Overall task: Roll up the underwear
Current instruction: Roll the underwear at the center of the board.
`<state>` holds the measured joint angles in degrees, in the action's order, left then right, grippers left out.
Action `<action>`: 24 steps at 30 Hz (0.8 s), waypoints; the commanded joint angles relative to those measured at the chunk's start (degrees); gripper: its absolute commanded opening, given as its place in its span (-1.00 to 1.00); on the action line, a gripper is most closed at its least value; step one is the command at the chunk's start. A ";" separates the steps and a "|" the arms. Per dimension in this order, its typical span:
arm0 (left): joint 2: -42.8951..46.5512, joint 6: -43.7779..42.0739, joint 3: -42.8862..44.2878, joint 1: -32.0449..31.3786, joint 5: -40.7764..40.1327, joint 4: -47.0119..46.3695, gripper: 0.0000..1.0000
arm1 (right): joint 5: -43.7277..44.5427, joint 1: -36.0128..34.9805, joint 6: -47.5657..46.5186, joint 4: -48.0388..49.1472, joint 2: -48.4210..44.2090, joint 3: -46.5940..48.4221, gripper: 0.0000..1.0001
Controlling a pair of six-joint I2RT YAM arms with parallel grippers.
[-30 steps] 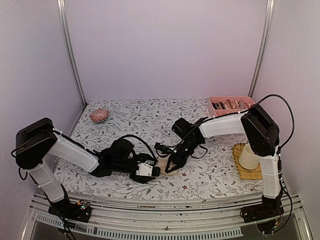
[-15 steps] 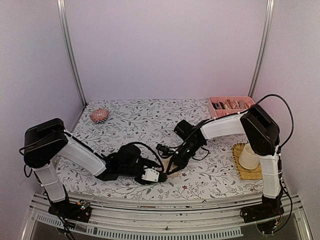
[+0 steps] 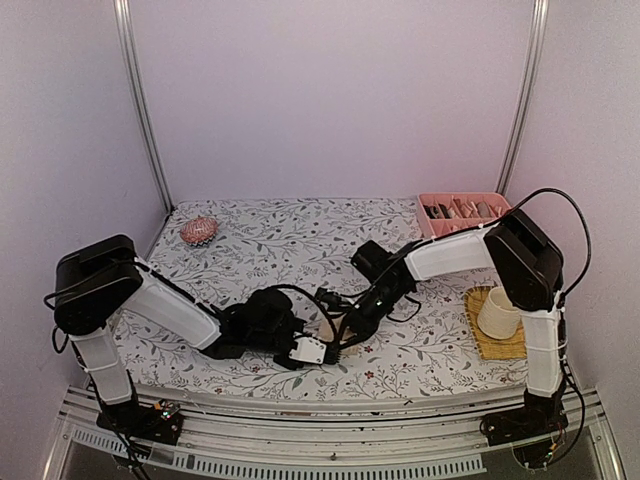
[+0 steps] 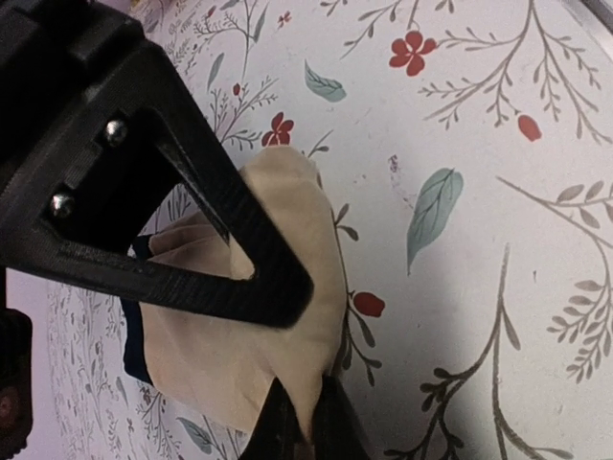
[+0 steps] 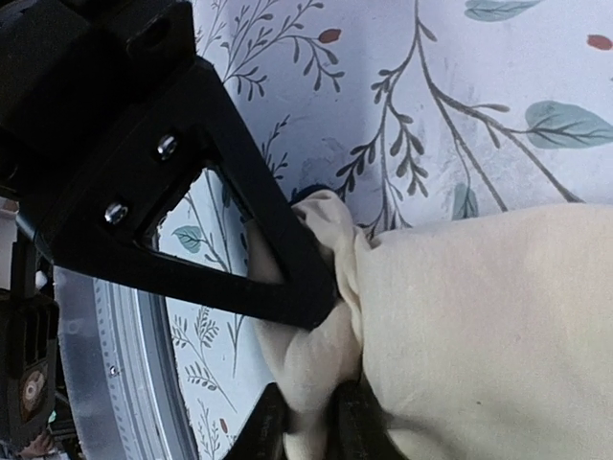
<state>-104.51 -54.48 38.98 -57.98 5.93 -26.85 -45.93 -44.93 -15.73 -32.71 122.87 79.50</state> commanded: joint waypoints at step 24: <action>-15.97 13.29 37.73 9.47 26.84 56.97 -1.00 | 45.26 -11.20 -10.01 44.81 -45.87 -48.35 0.10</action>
<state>-117.38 -42.89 72.86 -49.74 29.23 19.59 -8.21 -52.12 -19.88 1.67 80.71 35.97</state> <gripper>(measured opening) 0.042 0.550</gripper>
